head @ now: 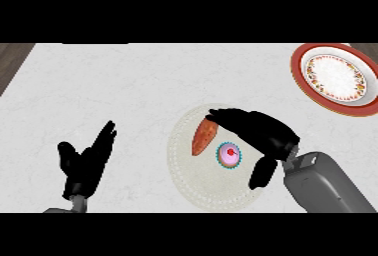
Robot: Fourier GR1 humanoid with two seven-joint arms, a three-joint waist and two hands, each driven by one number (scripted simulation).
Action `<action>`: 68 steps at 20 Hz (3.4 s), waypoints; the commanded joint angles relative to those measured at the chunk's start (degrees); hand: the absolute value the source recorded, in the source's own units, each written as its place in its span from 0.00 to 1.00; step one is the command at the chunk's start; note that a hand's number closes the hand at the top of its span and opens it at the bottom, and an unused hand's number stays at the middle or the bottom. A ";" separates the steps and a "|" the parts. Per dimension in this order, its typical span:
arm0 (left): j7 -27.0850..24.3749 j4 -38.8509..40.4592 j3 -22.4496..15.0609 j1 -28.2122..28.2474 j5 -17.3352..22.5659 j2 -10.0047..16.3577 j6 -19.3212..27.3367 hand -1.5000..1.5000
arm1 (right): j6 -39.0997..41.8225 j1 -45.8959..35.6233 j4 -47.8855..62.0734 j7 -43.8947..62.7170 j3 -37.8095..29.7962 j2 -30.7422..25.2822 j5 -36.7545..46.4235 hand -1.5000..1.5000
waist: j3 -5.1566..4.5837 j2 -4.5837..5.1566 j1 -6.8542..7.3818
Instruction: Pick the cupcake from the placemat and place it in the plate
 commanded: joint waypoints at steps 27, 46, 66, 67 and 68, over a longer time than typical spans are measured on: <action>3.33 3.66 2.98 -3.59 -6.19 -6.32 -1.14 0.50 | -12.03 -2.50 16.61 -16.79 0.85 7.86 24.05 1.00 | -0.34 0.35 -0.10; 3.22 0.92 2.43 -1.83 -5.18 -4.39 -4.10 0.50 | -63.16 -22.49 29.29 48.38 -27.38 18.79 45.85 1.00 | -0.38 1.34 2.83; 1.93 1.32 4.31 -0.99 -5.38 -4.71 -4.67 0.50 | -92.37 -22.57 52.41 31.46 -46.31 0.63 35.97 1.00 | -0.23 1.10 1.47; 0.09 3.60 2.49 -1.09 -7.69 -7.11 -2.65 0.50 | -94.00 -23.85 53.72 28.82 -46.53 0.46 33.70 1.00 | -0.21 1.24 1.58; 3.77 2.08 3.09 -2.31 -6.19 -6.80 -2.93 0.50 | -94.35 -21.59 55.06 25.15 -46.97 -0.56 30.71 1.00 | -0.14 1.37 1.73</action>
